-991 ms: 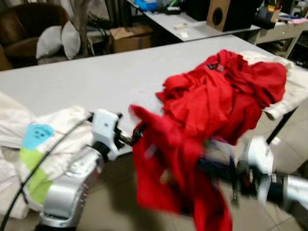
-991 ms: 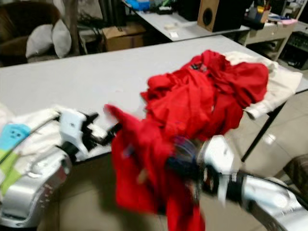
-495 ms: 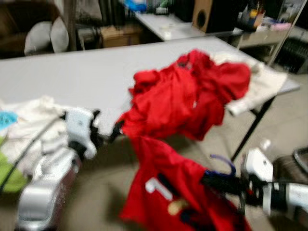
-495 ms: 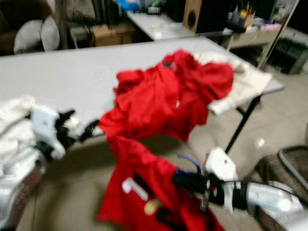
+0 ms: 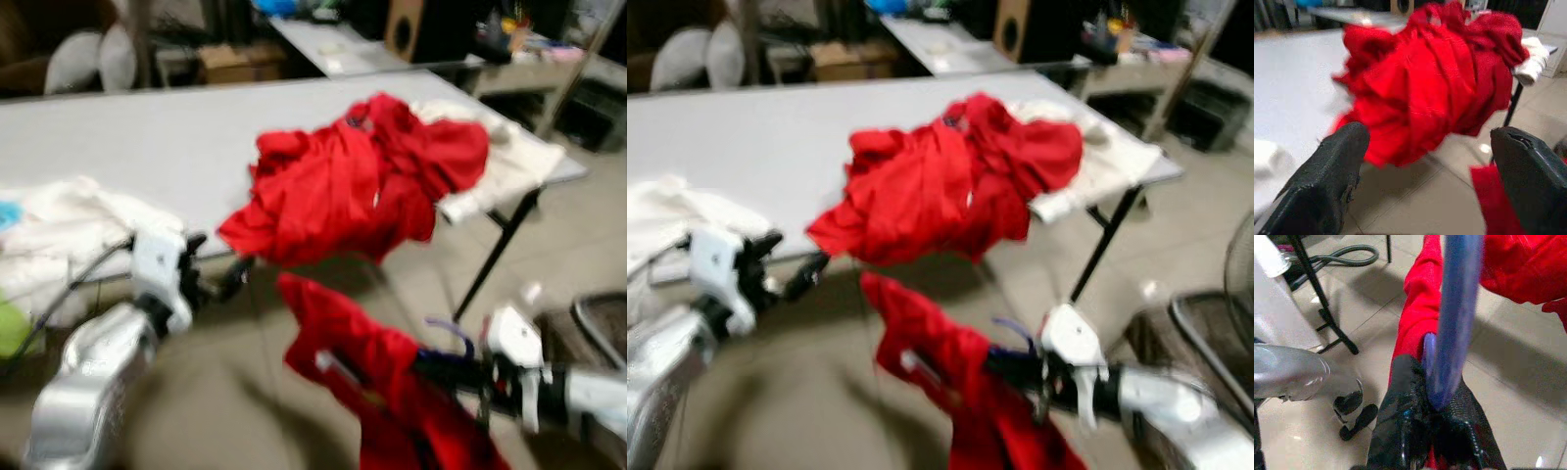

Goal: Hang hanger

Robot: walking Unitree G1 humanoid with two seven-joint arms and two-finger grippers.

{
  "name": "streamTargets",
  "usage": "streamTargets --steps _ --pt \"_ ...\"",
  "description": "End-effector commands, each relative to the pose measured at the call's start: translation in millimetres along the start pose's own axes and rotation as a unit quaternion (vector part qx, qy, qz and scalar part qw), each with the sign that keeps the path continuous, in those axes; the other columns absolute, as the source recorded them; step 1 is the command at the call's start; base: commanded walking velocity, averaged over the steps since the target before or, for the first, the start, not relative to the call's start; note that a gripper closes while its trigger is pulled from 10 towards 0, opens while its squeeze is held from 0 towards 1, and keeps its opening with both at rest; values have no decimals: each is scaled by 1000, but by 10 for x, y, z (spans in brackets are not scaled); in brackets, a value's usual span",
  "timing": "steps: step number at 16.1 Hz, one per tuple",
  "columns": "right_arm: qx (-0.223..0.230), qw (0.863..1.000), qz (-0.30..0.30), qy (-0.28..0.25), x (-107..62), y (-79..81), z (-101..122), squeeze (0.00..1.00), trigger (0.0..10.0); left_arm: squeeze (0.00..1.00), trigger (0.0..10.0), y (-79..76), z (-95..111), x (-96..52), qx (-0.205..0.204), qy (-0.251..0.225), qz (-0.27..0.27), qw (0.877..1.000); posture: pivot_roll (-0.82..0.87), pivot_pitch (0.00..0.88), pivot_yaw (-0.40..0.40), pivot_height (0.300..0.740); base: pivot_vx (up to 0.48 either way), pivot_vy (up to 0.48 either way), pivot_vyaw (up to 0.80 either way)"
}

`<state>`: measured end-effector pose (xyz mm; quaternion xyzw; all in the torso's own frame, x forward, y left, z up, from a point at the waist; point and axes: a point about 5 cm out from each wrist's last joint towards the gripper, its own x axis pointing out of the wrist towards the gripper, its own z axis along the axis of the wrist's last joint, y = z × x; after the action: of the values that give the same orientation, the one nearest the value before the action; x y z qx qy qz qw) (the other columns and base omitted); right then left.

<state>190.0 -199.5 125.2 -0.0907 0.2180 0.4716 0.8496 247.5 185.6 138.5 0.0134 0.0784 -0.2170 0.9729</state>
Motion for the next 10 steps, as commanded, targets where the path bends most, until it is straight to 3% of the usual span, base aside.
streamTargets --steps 1,2,3,4,6,7,8,10 --pt "-10 1000 1 -1 -15 -39 27 0 10000 0 10000 3 29 24 0 -1 -4 1000 -67 0 -3 740 0 0 0" --pt "-18 999 -19 -18 -2 -95 57 0 10000 863 10000 8 27 39 -32 -8 -4 999 -66 0 -2 740 0 0 0" --pt "-17 999 -30 -20 11 -109 53 0 10000 1000 10000 5 29 34 -39 -11 -5 999 -63 0 -3 740 0 0 0" --pt "5 998 -57 -28 43 -139 28 0 10000 1000 10000 26 -12 18 -25 2 14 1000 -60 0 -4 740 0 0 0" --pt "-3 997 -73 -27 92 -128 -6 0 10000 957 10000 39 -66 11 -4 18 34 999 -59 0 -5 740 0 0 397" --pt "2 997 -70 -32 129 -96 -32 0 10000 118 10000 0 -84 25 -1 21 25 999 -57 0 0 740 0 0 794" --pt "5 997 -67 -37 147 -80 -40 0 10000 4 10000 -31 -90 40 0 22 21 1000 -57 0 0 740 0 0 794" --pt "13 997 -63 -52 161 -68 -14 0 10000 0 10000 -86 -105 64 0 25 12 1000 -59 0 2 740 0 0 762"
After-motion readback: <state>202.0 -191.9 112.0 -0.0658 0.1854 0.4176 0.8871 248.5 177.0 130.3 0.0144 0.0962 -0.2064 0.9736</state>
